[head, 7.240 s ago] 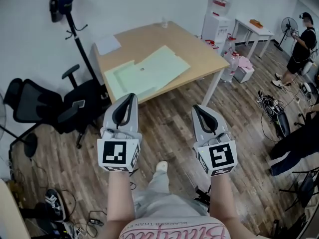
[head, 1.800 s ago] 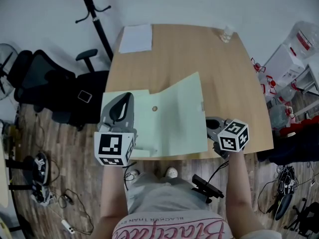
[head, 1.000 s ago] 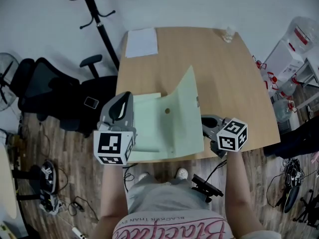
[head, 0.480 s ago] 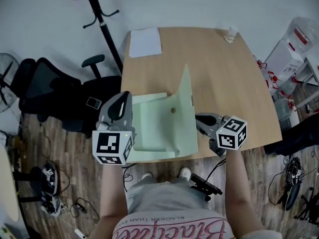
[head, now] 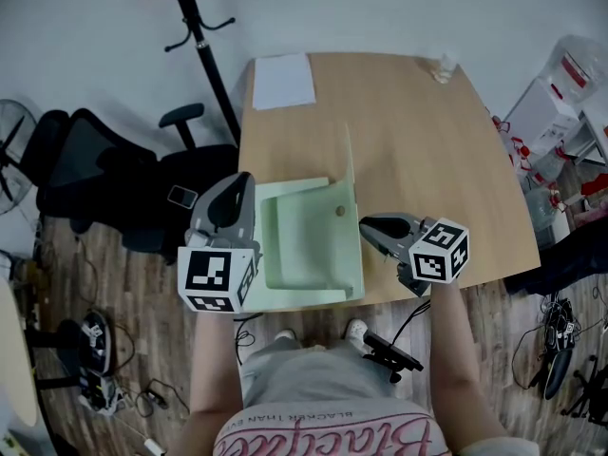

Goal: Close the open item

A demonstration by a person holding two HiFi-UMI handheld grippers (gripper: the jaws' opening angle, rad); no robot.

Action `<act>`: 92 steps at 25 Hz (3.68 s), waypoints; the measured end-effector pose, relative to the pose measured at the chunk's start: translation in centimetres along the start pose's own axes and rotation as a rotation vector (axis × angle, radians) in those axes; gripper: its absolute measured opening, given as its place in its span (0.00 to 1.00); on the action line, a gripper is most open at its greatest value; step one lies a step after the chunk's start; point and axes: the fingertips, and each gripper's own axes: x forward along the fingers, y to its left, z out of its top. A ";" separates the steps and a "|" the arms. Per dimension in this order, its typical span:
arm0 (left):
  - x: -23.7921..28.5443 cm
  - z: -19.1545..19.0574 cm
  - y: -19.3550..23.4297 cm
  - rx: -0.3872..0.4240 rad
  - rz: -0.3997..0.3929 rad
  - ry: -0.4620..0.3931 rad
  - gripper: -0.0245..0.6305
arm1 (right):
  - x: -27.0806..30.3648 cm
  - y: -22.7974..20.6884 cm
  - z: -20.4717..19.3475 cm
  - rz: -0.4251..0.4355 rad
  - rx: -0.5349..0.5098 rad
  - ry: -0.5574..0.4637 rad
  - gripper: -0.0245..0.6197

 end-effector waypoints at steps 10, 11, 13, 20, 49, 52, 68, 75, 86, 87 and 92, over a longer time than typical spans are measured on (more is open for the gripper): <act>-0.6 -0.4 2.0 -0.009 -0.001 -0.006 0.06 | 2.0 1.2 0.2 0.003 -0.018 0.042 0.12; -0.7 -0.5 2.3 -0.010 -0.001 -0.006 0.06 | 2.3 1.4 0.3 0.005 -0.019 0.044 0.12; -0.9 -0.6 2.8 -0.009 0.001 -0.005 0.06 | 2.9 1.6 0.3 0.007 -0.019 0.046 0.12; -1.8 -1.4 4.6 -0.011 0.013 0.007 0.06 | 4.9 2.7 0.2 0.019 -0.026 0.063 0.12; -6.4 -5.1 9.2 -0.047 0.078 0.056 0.06 | 12.6 5.7 -1.3 0.016 -0.169 0.232 0.12; -6.6 -5.4 9.3 -0.053 0.073 0.056 0.06 | 13.1 5.9 -1.2 0.003 -0.178 0.239 0.12; -7.2 -7.1 10.1 -0.093 0.057 0.061 0.06 | 17.2 7.1 -0.8 -0.041 -0.236 0.281 0.12; -7.7 -8.3 10.8 -0.114 0.060 0.071 0.06 | 18.5 7.0 -2.1 -0.089 -0.273 0.338 0.12; -8.8 -9.7 12.0 -0.142 0.071 0.087 0.06 | 20.2 7.3 -4.1 -0.152 -0.334 0.431 0.10; -8.9 -9.9 12.2 -0.143 0.072 0.089 0.06 | 20.3 7.3 -4.3 -0.156 -0.339 0.436 0.10; -9.3 -10.2 12.7 -0.148 0.074 0.092 0.06 | 20.9 7.4 -4.9 -0.170 -0.351 0.458 0.10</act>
